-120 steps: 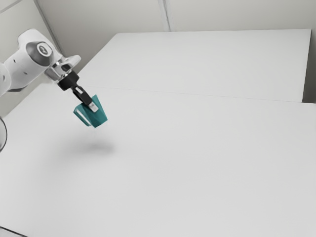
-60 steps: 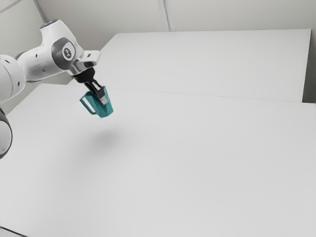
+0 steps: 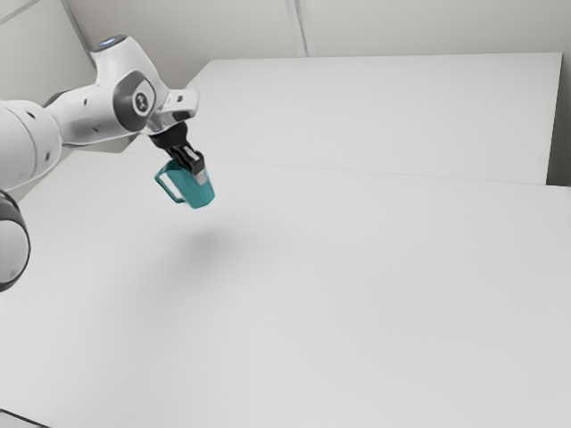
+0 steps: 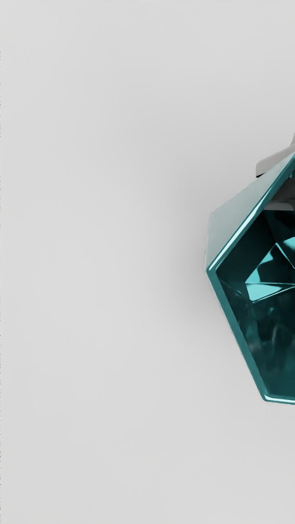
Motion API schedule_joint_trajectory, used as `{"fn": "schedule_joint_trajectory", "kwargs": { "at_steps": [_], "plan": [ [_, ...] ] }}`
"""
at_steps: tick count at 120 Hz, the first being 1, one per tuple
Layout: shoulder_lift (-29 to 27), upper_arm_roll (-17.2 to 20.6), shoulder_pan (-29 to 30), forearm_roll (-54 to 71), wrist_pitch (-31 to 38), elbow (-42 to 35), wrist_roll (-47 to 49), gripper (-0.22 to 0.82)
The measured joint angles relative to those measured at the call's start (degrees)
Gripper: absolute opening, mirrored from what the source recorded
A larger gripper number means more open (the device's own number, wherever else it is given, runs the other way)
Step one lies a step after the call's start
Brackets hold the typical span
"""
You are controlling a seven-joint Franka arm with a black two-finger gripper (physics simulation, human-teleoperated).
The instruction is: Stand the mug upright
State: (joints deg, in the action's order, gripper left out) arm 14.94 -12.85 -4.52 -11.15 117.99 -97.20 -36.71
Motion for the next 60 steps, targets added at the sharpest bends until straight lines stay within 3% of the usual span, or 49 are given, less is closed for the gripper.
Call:
{"fn": "schedule_joint_trajectory", "kwargs": {
  "at_steps": [60],
  "plan": [
    [-6.32, 0.86, -4.38, 3.10, 0.96, -9.75, 7.74, -0.18]
  ]
}}
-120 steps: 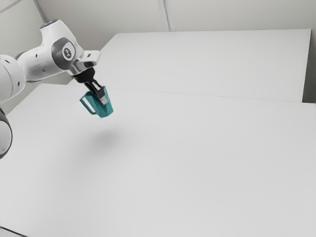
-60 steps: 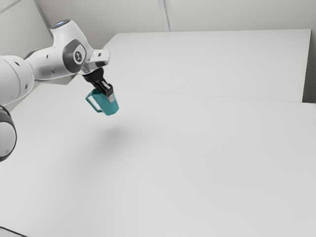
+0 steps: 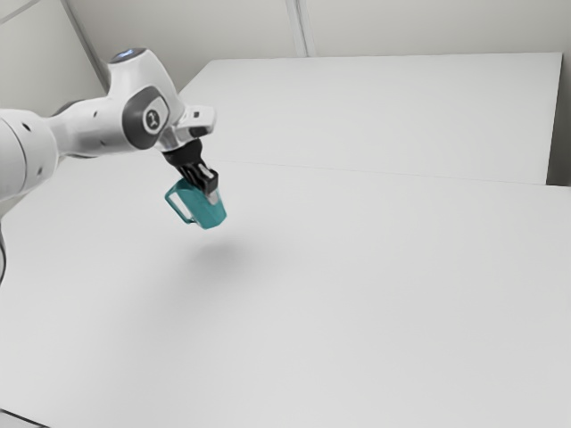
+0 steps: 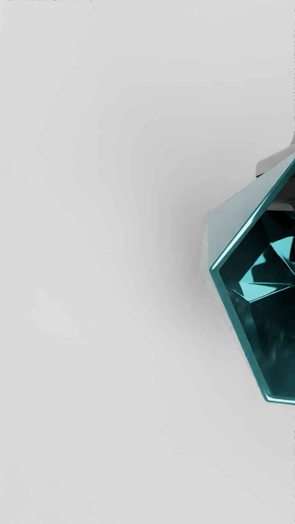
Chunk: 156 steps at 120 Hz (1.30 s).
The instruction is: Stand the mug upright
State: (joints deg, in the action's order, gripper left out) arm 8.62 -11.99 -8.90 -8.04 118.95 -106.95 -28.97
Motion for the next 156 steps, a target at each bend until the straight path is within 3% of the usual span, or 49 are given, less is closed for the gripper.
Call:
{"fn": "schedule_joint_trajectory", "kwargs": {
  "at_steps": [36, 156],
  "plan": [
    [0.10, 1.24, -1.57, 0.29, 1.48, -3.36, 4.34, -0.18],
    [7.78, 2.34, -2.05, 0.23, 5.70, -2.77, 10.46, -0.18]
  ]
}}
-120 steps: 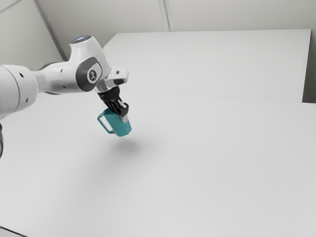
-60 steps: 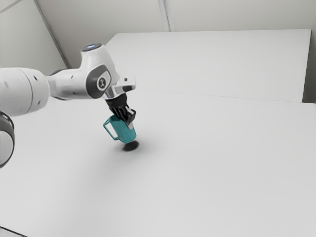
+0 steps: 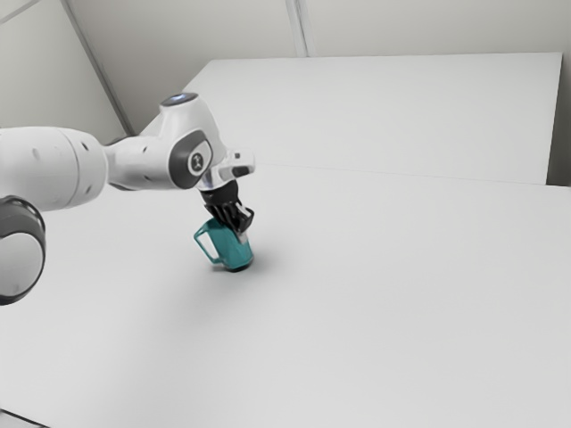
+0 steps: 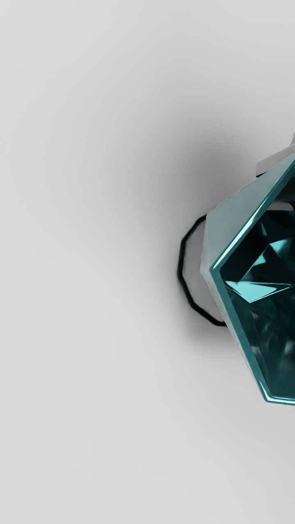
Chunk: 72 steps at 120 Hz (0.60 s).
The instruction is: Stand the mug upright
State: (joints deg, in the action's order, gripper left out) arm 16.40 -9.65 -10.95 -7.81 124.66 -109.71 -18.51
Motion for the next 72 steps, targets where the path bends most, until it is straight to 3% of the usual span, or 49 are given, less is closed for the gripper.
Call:
{"fn": "schedule_joint_trajectory", "kwargs": {
  "at_steps": [29, 72],
  "plan": [
    [0.51, 0.16, 0.10, -0.04, 0.54, 0.00, 0.58, -0.17],
    [-1.55, 0.07, -0.18, -0.91, 0.42, 0.52, 0.34, 0.12]
  ]
}}
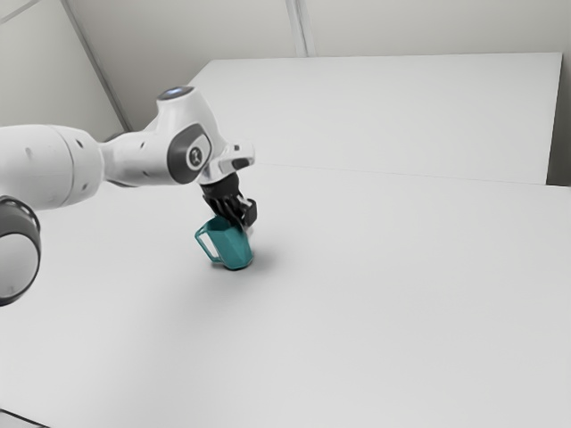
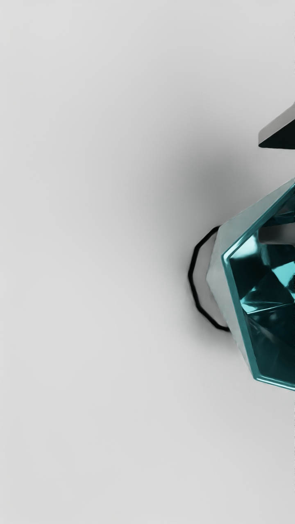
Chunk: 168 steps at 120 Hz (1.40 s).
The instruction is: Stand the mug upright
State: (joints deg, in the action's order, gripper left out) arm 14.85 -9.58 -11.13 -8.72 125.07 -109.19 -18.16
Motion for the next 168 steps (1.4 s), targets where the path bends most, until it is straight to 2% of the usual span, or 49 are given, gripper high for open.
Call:
{"fn": "schedule_joint_trajectory", "kwargs": {
  "at_steps": [59, 80, 100, 122, 168],
  "plan": [
    [-8.31, -0.83, 0.07, 3.71, -1.59, 0.62, -0.34, 0.26],
    [-10.59, -0.97, 0.74, 8.73, -5.74, 7.38, -0.57, 0.43],
    [-12.26, -1.58, 0.49, 12.77, -11.54, 13.57, -0.73, 0.51],
    [-15.18, -2.86, 0.01, 15.62, -17.50, 16.03, -0.81, 0.56],
    [-17.59, -2.90, 2.35, 18.40, -26.93, 19.86, 1.77, 0.58]
  ]
}}
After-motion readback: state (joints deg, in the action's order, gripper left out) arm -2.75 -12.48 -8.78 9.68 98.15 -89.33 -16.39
